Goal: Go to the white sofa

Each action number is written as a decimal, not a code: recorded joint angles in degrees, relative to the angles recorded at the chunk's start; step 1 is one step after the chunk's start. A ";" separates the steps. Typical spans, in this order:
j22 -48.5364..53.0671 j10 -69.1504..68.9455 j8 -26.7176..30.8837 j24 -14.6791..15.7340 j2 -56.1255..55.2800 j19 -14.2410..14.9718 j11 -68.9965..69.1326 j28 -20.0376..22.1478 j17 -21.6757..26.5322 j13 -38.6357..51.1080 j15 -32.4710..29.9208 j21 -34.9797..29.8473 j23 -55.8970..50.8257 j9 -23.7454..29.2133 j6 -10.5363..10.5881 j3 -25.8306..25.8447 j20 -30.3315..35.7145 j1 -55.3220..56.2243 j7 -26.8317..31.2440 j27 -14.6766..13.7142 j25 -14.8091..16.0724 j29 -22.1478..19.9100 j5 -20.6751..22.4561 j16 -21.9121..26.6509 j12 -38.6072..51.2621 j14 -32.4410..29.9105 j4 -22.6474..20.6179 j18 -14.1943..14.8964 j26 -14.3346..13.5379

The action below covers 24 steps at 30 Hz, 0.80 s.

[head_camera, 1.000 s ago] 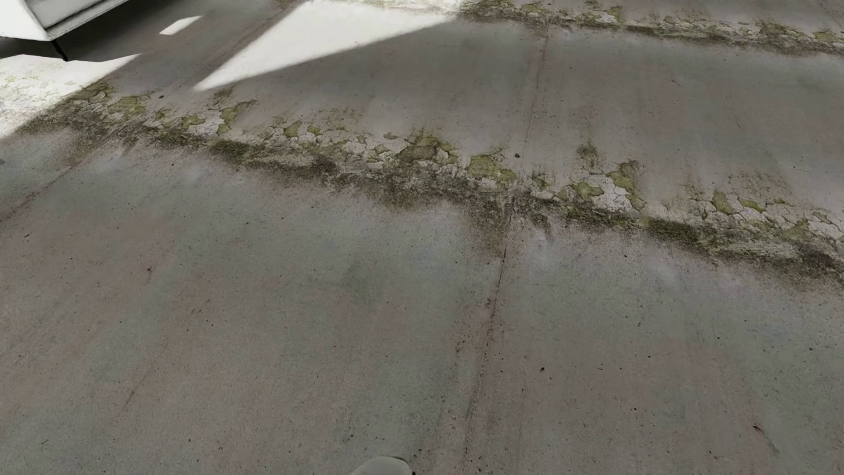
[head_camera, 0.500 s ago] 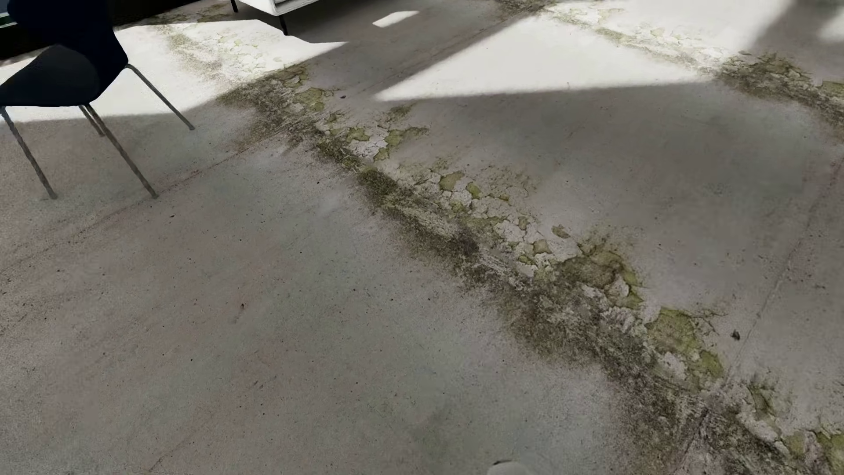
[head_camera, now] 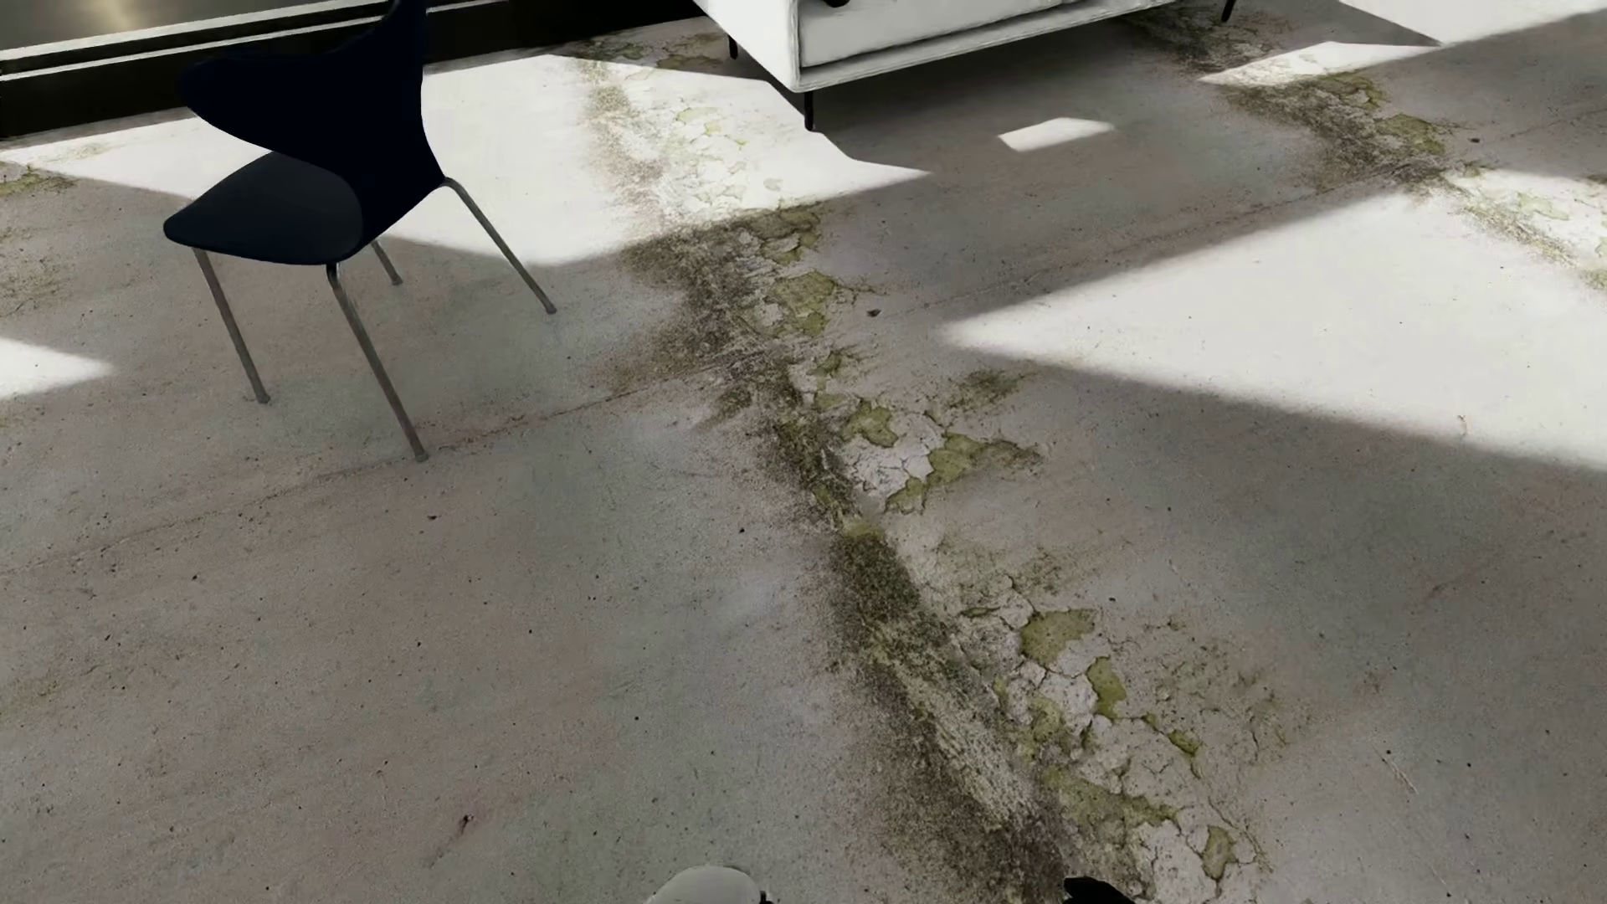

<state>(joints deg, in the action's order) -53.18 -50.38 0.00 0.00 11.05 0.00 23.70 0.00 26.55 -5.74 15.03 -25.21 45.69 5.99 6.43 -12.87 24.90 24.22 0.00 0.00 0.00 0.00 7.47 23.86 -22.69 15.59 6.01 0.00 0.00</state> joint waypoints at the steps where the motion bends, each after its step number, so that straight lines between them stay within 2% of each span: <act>1: -1.10 11.83 0.00 0.00 3.42 0.00 -1.13 0.00 0.57 2.58 3.45 1.19 -2.38 -0.70 -0.15 -2.44 -0.50 2.11 0.00 0.00 0.00 0.00 -0.54 0.27 -0.43 -2.64 0.92 0.00 0.00; 2: -2.06 21.09 0.00 0.00 6.10 0.00 -0.96 0.00 1.15 5.16 5.36 1.77 -3.70 -1.60 0.21 -4.33 -1.22 4.05 0.00 0.00 0.00 0.00 -0.61 0.54 -0.99 -2.82 2.22 0.00 0.00; 3: -2.94 23.23 0.00 0.00 8.93 0.00 -0.42 0.00 1.44 6.60 5.77 2.98 -5.42 -1.99 -0.19 -5.91 -2.10 6.13 0.00 0.00 0.00 0.00 -1.84 0.74 -1.69 -1.52 3.35 0.00 0.00; 4: -3.59 19.61 0.00 0.00 11.72 0.00 1.25 0.00 1.38 6.95 4.04 4.13 -7.01 -1.37 -0.78 -8.10 -2.37 7.66 0.00 0.00 0.00 0.00 -4.20 0.95 -2.33 -1.45 4.11 0.00 0.00; 5: -5.14 13.61 0.00 0.00 13.64 0.00 5.03 0.00 0.54 6.14 -0.50 5.22 -8.01 -1.38 -1.61 -9.23 -2.33 8.17 0.00 0.00 0.00 0.00 -6.19 0.83 -2.96 -2.52 3.55 0.00 0.00; 6: -6.95 7.08 0.00 0.00 11.91 0.00 12.36 0.00 -0.94 4.51 -9.36 5.90 -7.98 -2.85 -3.05 -9.42 -2.15 9.86 0.00 0.00 0.00 0.00 -7.54 0.58 -3.34 -6.34 2.60 0.00 0.00; 7: -9.31 0.82 0.00 0.00 8.69 0.00 23.37 0.00 -2.72 2.56 -21.02 5.59 -6.38 -2.96 -4.76 -7.67 -0.80 9.33 0.00 0.00 0.00 0.00 -8.89 0.25 -2.90 -7.67 0.15 0.00 0.00; 8: -9.02 -0.26 0.00 0.00 4.23 0.00 37.09 0.00 -3.28 0.21 -29.15 4.86 -5.72 -0.94 -5.63 -5.37 -1.49 4.05 0.00 0.00 0.00 0.00 -9.45 -0.14 -2.22 -5.23 -3.63 0.00 0.00; 9: -7.57 0.10 0.00 0.00 -1.59 0.00 49.25 0.00 -3.85 -0.74 -26.45 1.59 -3.93 0.12 -5.60 -2.58 -1.53 -0.62 0.00 0.00 0.00 0.00 -8.68 -0.94 -1.64 -2.86 -5.78 0.00 0.00; 10: -5.11 3.42 0.00 0.00 -8.94 0.00 56.87 0.00 -5.09 -1.39 -20.72 -1.52 -0.04 0.61 -5.25 0.10 -2.26 -6.80 0.00 0.00 0.00 0.00 -7.21 -1.63 -0.84 -1.94 -6.62 0.00 0.00; 11: -1.29 7.44 0.00 0.00 -15.99 0.00 57.31 0.00 -6.79 -4.38 -18.83 0.96 2.28 0.18 -3.31 3.71 -3.55 -12.59 0.00 0.00 0.00 0.00 -4.02 -2.71 -0.27 -1.85 -5.73 0.00 0.00; 12: 3.09 11.98 0.00 0.00 -21.24 0.00 51.35 0.00 -6.97 -7.02 -20.92 -0.90 4.46 0.40 -2.44 7.70 -4.76 -19.02 0.00 0.00 0.00 0.00 -2.71 -3.11 0.15 -1.86 -5.92 0.00 0.00; 14: 12.62 18.61 0.00 0.00 -29.15 0.00 26.96 0.00 -6.66 -12.05 -29.75 -4.74 8.23 0.24 -0.69 14.69 -5.61 -29.64 0.00 0.00 0.00 0.00 -1.07 -3.04 2.15 -1.40 -3.99 0.00 0.00; 15: 16.92 19.97 0.00 0.00 -32.24 0.00 14.69 0.00 -6.59 -13.94 -26.84 -5.30 9.91 -0.17 -0.99 17.23 -5.92 -32.95 0.00 0.00 0.00 0.00 -2.11 -2.56 4.47 -0.32 -3.58 0.00 0.00; 16: 19.79 20.97 0.00 0.00 -33.88 0.00 5.06 0.00 -5.57 -14.56 -12.21 -12.14 11.95 -0.49 -1.46 19.26 -5.70 -36.05 0.00 0.00 0.00 0.00 -2.93 -1.66 7.30 1.57 -3.52 0.00 0.00; 17: 22.72 20.60 0.00 0.00 -35.81 0.00 3.09 0.00 -5.05 -16.45 3.17 -14.08 12.54 -0.84 -1.75 21.59 -6.80 -39.00 0.00 0.00 0.00 0.00 -4.29 -1.16 9.22 3.72 -2.78 0.00 0.00; 18: 24.25 20.24 0.00 0.00 -37.91 0.00 3.77 0.00 -4.60 -17.97 7.47 -15.65 13.04 -0.73 -2.06 23.99 -8.26 -41.51 0.00 0.00 0.00 0.00 -6.33 -1.03 10.88 5.04 -2.37 0.00 0.00; 19: 25.08 19.56 0.00 0.00 -39.46 0.00 3.69 0.00 -4.48 -19.10 1.86 -17.05 14.56 0.00 -1.42 25.43 -10.15 -45.09 0.00 0.00 0.00 0.00 -6.23 -1.46 11.18 3.46 -1.04 0.00 0.00; 20: 24.84 16.45 0.00 0.00 -41.40 0.00 6.35 0.00 -4.35 -20.02 -11.33 -17.15 15.20 -0.50 -0.68 26.56 -11.51 -45.96 0.00 0.00 0.00 0.00 -5.18 -1.99 10.59 -1.82 0.64 0.00 0.00; 21: 23.61 11.04 0.00 0.00 -42.90 0.00 9.08 0.00 -5.01 -20.89 -24.98 -16.06 16.72 -2.44 0.66 26.13 -12.30 -44.31 0.00 0.00 0.00 0.00 -3.02 -2.65 9.36 -10.36 2.39 0.00 0.00; 22: 20.95 1.89 0.00 0.00 -42.05 0.00 13.61 0.00 -5.13 -21.16 -29.97 -16.82 17.57 -2.68 2.72 24.08 -11.72 -42.16 0.00 0.00 0.00 0.00 0.57 -3.57 8.01 -20.58 4.64 0.00 0.00; 23: 17.00 -8.47 0.00 0.00 -38.76 0.00 16.97 0.00 -4.73 -20.31 -28.79 -17.41 17.39 -1.55 3.96 21.55 -9.78 -38.88 0.00 0.00 0.00 0.00 3.32 -4.40 7.18 -26.13 5.06 0.00 0.00; 24: 13.02 -19.82 0.00 0.00 -33.76 0.00 16.60 0.00 -4.47 -17.97 -26.03 -19.18 16.43 -0.43 4.12 19.57 -7.42 -32.80 0.00 0.00 0.00 0.00 5.15 -4.85 7.16 -21.21 5.04 0.00 0.00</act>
<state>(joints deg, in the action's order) -40.16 -70.19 0.00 0.00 -22.71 0.00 40.30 0.00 22.08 -23.71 -10.99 -44.38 62.12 5.56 10.55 6.70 17.48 -8.57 0.00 0.00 0.00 0.00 12.62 19.01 -15.54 -5.63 11.05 0.00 0.00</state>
